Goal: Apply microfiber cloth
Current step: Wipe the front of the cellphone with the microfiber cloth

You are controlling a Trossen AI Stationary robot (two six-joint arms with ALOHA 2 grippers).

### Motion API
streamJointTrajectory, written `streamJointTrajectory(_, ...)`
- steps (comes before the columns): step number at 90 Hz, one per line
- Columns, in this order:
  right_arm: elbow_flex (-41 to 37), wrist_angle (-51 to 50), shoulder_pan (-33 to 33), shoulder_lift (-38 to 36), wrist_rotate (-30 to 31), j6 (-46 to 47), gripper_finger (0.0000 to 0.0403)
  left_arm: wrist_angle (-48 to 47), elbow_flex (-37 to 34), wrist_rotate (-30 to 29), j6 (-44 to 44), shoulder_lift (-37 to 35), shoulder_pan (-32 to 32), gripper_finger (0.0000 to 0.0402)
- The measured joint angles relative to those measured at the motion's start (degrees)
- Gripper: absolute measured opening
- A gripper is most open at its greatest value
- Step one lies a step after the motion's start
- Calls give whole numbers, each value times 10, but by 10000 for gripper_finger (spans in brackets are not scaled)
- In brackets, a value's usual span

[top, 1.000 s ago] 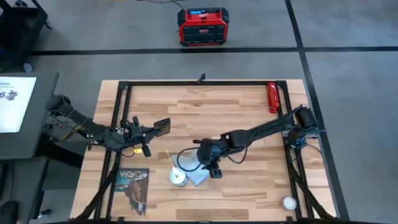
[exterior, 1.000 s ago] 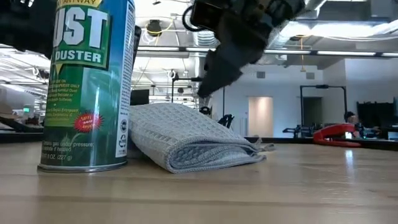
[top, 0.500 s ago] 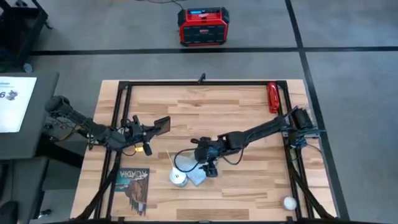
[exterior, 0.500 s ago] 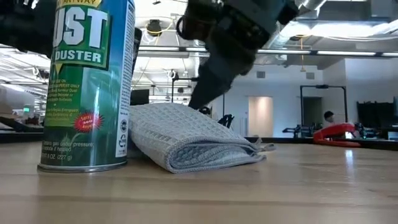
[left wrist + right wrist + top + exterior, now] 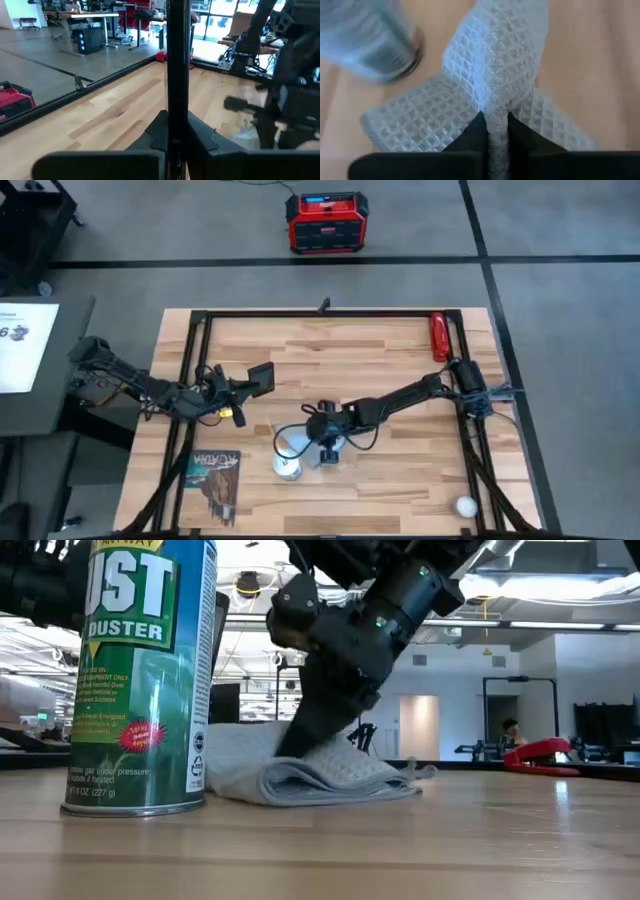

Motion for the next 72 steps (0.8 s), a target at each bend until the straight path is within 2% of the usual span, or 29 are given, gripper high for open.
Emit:
streamJointTrajectory(21,-1,-13,-15,-51,63,-18,4,13,0,-3,15,0,7,9)
streamJointTrajectory(34,0,2,-15,-100,143,-45,3,32,0,-4,13,0,20,9)
streamJointTrajectory(42,0,46,-18,-126,181,-63,2,69,0,-4,33,0,27,9)
streamJointTrajectory(53,0,115,-31,-148,204,-103,2,121,0,6,69,6,34,9)
streamJointTrajectory(72,18,213,-64,-148,199,-144,1,202,0,15,109,40,42,9)
